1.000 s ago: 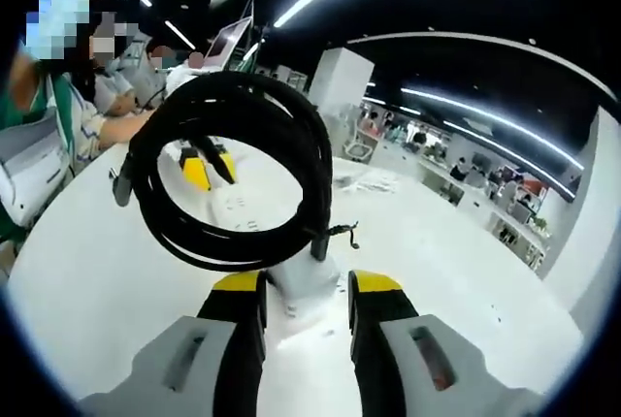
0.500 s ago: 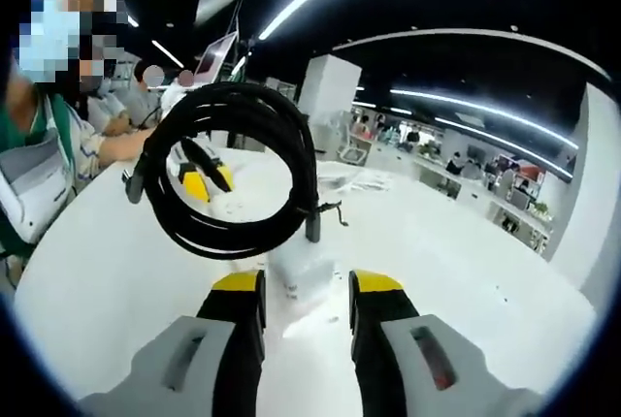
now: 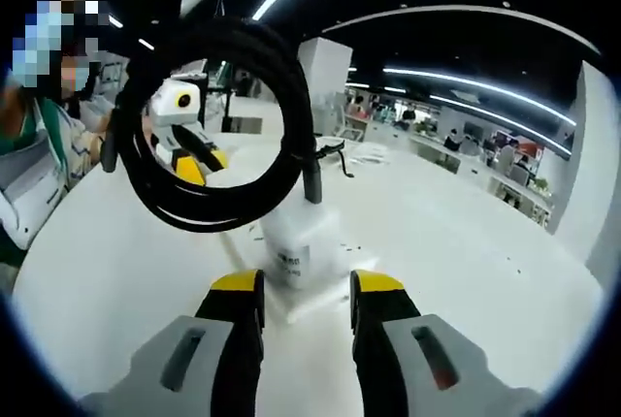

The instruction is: Straighten the power strip on the desk, plug the charger into it

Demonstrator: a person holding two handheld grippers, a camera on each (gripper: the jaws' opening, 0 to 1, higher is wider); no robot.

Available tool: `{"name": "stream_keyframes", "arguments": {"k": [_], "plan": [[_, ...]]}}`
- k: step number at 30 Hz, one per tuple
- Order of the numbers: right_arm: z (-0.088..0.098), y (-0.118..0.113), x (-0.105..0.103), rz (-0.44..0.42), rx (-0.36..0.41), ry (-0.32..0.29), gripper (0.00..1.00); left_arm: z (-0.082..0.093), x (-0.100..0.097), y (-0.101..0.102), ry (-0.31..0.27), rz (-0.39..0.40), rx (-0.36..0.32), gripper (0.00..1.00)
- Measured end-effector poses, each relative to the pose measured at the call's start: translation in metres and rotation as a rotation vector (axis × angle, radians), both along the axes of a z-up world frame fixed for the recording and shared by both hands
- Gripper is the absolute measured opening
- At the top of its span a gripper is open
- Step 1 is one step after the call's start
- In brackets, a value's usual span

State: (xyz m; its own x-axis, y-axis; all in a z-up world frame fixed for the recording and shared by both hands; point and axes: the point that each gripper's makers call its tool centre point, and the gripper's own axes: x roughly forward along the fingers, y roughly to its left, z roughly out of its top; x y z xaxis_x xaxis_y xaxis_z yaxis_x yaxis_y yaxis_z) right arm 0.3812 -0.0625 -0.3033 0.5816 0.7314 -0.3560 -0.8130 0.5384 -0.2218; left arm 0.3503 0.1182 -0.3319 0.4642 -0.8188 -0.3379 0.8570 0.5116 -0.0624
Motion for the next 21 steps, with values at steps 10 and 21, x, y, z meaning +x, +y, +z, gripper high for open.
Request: {"name": "stream_keyframes", "arguments": {"k": [10, 21], "plan": [[0.0, 0.0, 0.003, -0.03, 0.051, 0.019, 0.37, -0.002, 0.001, -0.004, -0.015, -0.004, 0.007, 0.25], [-0.012, 0.002, 0.0, -0.047, -0.013, 0.047, 0.39, -0.002, 0.005, -0.005, -0.018, 0.007, 0.0, 0.25]]}}
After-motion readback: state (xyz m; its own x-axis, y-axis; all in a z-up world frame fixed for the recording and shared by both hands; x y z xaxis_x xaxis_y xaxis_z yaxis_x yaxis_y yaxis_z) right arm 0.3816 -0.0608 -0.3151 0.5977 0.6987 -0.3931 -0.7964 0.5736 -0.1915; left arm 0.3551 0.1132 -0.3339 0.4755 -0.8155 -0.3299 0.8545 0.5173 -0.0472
